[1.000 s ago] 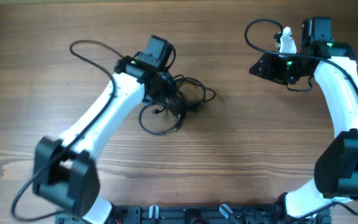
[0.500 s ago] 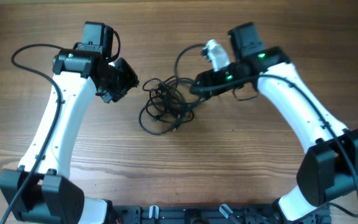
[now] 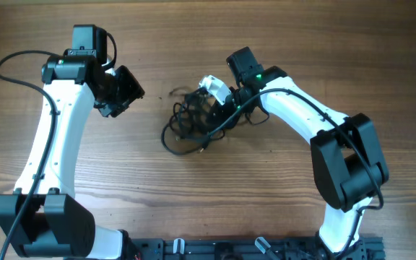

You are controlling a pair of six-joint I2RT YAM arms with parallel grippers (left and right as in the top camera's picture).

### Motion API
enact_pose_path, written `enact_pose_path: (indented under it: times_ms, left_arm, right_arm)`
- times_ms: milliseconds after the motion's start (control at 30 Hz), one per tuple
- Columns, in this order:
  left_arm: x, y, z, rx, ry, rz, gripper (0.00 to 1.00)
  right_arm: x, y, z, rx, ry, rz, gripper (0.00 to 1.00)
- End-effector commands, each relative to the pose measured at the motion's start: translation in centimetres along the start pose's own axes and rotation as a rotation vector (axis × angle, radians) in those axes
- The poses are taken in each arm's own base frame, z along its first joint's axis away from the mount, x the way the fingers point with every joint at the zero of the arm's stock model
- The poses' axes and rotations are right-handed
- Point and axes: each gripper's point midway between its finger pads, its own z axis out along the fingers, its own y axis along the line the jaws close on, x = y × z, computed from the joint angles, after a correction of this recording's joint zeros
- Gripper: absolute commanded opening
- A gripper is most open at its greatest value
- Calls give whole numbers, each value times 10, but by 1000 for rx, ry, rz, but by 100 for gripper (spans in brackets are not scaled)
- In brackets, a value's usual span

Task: Untangle cables

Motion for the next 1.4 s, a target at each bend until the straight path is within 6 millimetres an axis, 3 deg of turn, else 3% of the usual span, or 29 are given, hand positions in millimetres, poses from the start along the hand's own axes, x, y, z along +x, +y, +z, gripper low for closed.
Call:
enact_pose_path:
  times_ms: [0, 67, 167, 200, 233, 300, 367, 433, 467, 567, 600, 633, 700, 800, 833, 933, 1000, 1067, 1200, 1367]
  left_arm:
    - [0, -2, -1, 11, 4, 22, 48]
    - [0, -2, -1, 10, 3, 22, 45]
    - [-1, -3, -1, 13, 0, 23, 42]
    - [-2, -3, -1, 15, -3, 24, 41]
    - [-2, -4, -1, 18, -5, 24, 39]
    - [-3, -6, -1, 27, -6, 26, 33]
    - [1, -18, -1, 81, 14, 70, 29]
    - [21, -66, -9, 335, 86, 305, 25]
    - [31, -85, -17, 449, 109, 403, 29]
    - [47, -115, -24, 568, 125, 492, 68]
    - [53, -121, -22, 573, 139, 489, 79]
    - [59, -127, -17, 566, 166, 448, 82]
    - [67, -133, -1, 529, 211, 390, 82]
    - [85, -147, 24, 514, 266, 413, 84]
    - [92, -152, 31, 515, 278, 434, 90]
    - [118, -171, 49, 531, 308, 523, 92]
    - [136, -190, 65, 550, 305, 589, 90]
    - [140, -203, 71, 561, 296, 560, 88]
    - [146, -228, 70, 618, 255, 551, 88]
    - [164, -232, 89, 546, 218, 583, 85]
  right_arm:
    - [-43, 17, -36, -13, -89, 95, 4]
    - [-76, 36, -82, 32, -172, 49, 4]
    - [-117, 48, -166, 235, -349, 131, 4]
    - [-124, 48, -201, 339, -435, 220, 4]
    - [-125, 51, -223, 389, -494, 289, 4]
    - [-120, 55, -243, 420, -549, 390, 4]
    - [-113, 65, -246, 393, -539, 418, 4]
    - [-100, 67, -237, 359, -484, 475, 4]
    - [-97, 70, -235, 337, -467, 482, 4]
    - [-95, 72, -234, 324, -453, 464, 4]
    - [-96, 73, -234, 312, -454, 460, 4]
    - [-99, 77, -234, 287, -460, 451, 4]
    - [-105, 80, -245, 272, -484, 411, 4]
    - [-119, 97, -290, 203, -578, 304, 4]
    - [-121, 100, -303, 188, -603, 296, 4]
    - [-109, 80, -342, 231, -659, 361, 4]
    - [-93, 68, -343, 159, -631, 431, 4]
    - [-86, 64, -334, 132, -590, 455, 5]
    - [-81, 57, -321, 113, -543, 480, 4]
    - [-82, 61, -321, 95, -543, 449, 4]
